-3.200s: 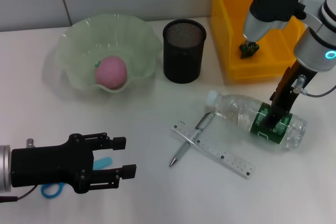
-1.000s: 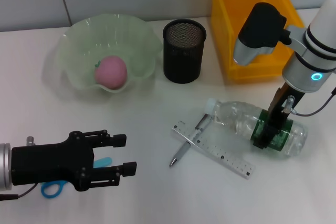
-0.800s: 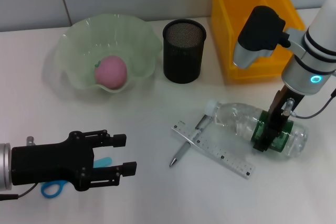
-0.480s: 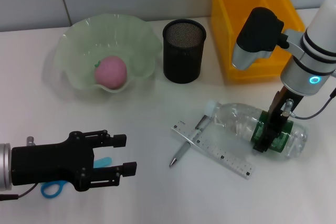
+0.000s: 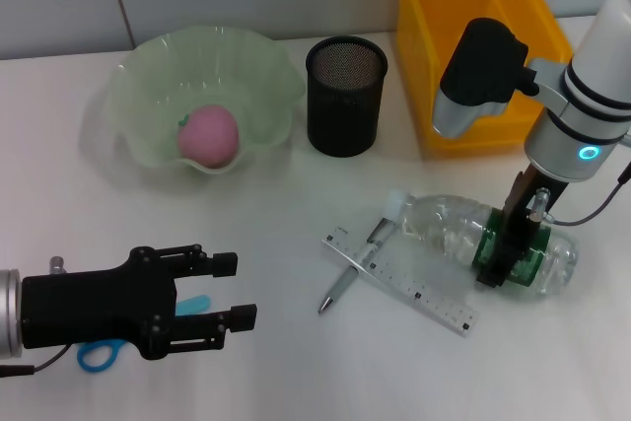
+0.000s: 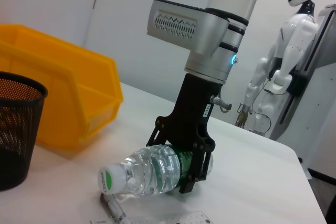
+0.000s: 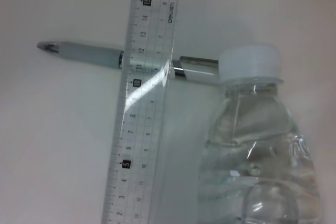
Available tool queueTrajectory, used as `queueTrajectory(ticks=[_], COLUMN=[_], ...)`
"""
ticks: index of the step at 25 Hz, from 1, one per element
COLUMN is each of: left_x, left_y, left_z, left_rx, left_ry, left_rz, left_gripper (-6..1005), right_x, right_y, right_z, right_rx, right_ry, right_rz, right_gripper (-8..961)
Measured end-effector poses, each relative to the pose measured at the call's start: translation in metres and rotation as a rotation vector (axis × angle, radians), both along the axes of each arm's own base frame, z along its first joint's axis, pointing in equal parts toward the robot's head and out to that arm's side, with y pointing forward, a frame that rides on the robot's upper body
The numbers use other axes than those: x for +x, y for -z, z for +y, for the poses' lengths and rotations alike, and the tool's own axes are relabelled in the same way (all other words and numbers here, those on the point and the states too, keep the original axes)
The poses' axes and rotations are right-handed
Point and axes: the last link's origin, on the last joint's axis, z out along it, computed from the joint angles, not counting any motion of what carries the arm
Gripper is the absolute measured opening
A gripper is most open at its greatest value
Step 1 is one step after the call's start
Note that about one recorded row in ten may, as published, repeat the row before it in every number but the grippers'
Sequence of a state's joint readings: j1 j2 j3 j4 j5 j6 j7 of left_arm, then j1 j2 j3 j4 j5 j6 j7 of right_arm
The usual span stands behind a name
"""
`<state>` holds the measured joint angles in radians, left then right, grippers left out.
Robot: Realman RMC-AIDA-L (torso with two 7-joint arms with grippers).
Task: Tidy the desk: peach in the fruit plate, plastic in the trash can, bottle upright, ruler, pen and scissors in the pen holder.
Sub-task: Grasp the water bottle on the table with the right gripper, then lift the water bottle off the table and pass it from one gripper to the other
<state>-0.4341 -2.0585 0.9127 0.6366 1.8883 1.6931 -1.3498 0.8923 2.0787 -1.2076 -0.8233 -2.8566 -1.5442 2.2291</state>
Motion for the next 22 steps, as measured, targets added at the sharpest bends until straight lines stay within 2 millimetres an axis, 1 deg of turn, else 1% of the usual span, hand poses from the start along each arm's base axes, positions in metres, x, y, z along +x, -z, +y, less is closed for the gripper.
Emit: queueTrajectory(ticks=[12,17,22], left_x=[0.000,0.001,0.001], left_y=[0.000,-0.001,-0.004], left_z=[0.001,0.002,0.004], left_rx=[0.003,0.010,0.028], left_ry=[0.000,-0.002,-0.010], left_rz=[0.000,-0.008,-0.016], left_gripper=[716,716,716], right_x=[-0.002,-0.014,-0.020], right_y=[0.002,0.000,-0.004], right_z=[0.001,0.002,0.001], right_rx=[0.001,0.005,0.011], right_ry=[-0.013,-0.031,-0.043], right_rz=[-0.001,0.063,0.096], right_gripper=[782,782,783])
